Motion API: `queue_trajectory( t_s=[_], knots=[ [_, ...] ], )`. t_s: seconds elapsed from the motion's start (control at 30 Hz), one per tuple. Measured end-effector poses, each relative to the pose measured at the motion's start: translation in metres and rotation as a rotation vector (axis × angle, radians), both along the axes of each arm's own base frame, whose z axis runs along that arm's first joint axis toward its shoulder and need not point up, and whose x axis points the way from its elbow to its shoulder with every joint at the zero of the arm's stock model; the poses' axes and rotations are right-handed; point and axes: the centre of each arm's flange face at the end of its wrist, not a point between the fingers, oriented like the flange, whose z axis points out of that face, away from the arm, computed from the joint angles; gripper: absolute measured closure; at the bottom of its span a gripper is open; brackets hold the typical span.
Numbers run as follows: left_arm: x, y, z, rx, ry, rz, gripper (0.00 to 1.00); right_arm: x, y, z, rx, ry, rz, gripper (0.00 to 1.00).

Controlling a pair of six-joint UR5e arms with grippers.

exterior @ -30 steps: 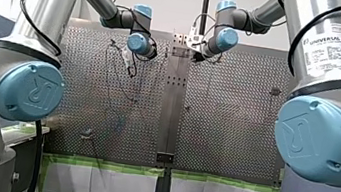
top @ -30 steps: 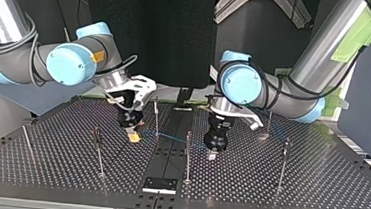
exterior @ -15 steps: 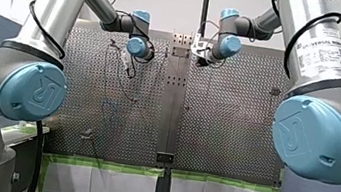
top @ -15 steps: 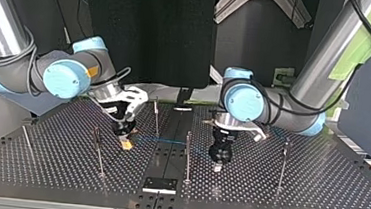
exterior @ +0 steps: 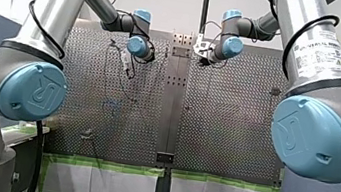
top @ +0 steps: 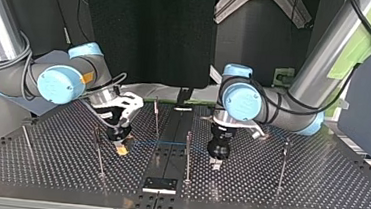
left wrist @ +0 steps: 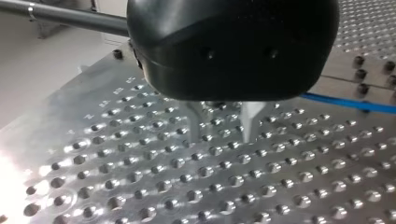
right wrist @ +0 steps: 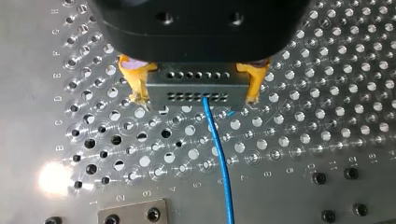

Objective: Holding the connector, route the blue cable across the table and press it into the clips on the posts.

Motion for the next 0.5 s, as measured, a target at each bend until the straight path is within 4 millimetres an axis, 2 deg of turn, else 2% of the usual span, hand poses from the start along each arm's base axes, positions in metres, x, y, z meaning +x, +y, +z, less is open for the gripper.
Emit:
queue_trajectory(
  t_s=[0.03, 0.07, 0.3, 0.5],
  knots=[
    [-0.002, -0.001, -0.001, 0.008, 0.008, 0.000, 0.05, 0.000, 0.000, 0.000, 0.000, 0.000, 0.000, 1.00],
    [-0.003, -0.002, -0.001, 0.015, 0.014, 0.002, 0.00, 0.000, 0.000, 0.000, 0.000, 0.000, 0.000, 1.00],
    [-0.016, -0.001, -0.003, 0.069, 0.067, 0.044, 0.00, 0.003, 0.003, 0.000, 0.000, 0.002, 0.009, 1.00],
    [-0.042, 0.001, -0.001, 0.082, 0.119, 0.047, 0.00, 0.005, 0.005, 0.000, 0.000, 0.003, 0.014, 1.00]
  ],
)
